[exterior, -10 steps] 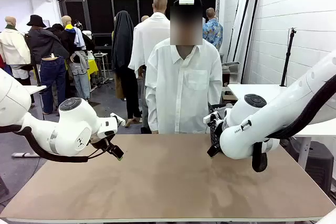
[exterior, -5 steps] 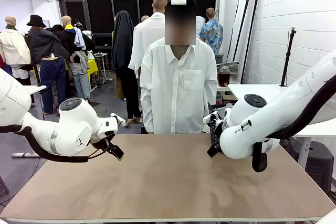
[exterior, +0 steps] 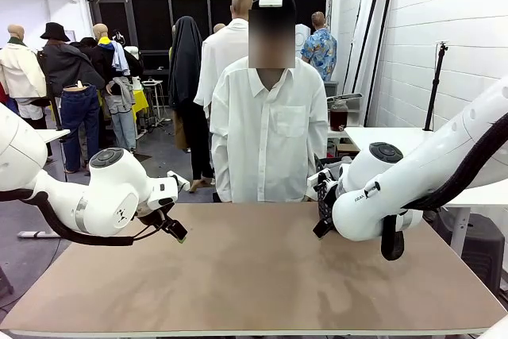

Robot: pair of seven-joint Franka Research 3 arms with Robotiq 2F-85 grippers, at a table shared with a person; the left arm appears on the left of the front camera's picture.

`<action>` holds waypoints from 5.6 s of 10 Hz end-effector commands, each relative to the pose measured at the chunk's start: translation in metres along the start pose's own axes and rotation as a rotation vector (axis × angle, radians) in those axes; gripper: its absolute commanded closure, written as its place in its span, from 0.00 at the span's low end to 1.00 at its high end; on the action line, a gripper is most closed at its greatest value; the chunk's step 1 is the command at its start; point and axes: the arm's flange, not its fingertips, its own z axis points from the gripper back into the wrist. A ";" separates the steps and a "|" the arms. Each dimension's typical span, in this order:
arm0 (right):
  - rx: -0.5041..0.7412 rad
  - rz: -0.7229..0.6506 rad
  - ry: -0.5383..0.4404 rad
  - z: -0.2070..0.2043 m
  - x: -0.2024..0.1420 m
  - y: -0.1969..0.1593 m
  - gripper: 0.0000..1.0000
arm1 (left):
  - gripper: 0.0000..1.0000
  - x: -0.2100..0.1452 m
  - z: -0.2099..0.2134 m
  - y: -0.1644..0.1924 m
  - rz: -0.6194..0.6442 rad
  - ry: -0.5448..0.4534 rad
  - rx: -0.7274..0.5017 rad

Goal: Fold the training pants.
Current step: Grab both ends of the Training pants handed by a person.

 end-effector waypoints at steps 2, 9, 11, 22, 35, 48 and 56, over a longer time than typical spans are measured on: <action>0.000 -0.001 0.000 0.000 0.000 0.000 0.00 | 0.00 0.000 0.000 0.001 0.002 0.000 0.001; 0.015 -0.012 -0.012 0.040 0.005 -0.015 0.00 | 0.00 0.012 0.027 -0.004 -0.007 0.027 -0.007; 0.020 0.001 -0.017 0.067 0.012 -0.022 0.00 | 0.00 0.021 0.055 -0.004 0.011 0.022 -0.026; -0.011 0.024 -0.088 0.182 0.035 -0.036 0.00 | 0.00 0.031 0.172 0.033 0.075 -0.120 -0.031; -0.040 0.006 -0.129 0.199 0.042 -0.041 0.00 | 0.00 0.029 0.225 0.014 -0.024 -0.195 -0.026; -0.040 0.006 -0.129 0.199 0.042 -0.041 0.00 | 0.00 0.029 0.225 0.014 -0.024 -0.195 -0.026; -0.040 0.006 -0.129 0.199 0.042 -0.041 0.00 | 0.00 0.029 0.225 0.014 -0.024 -0.195 -0.026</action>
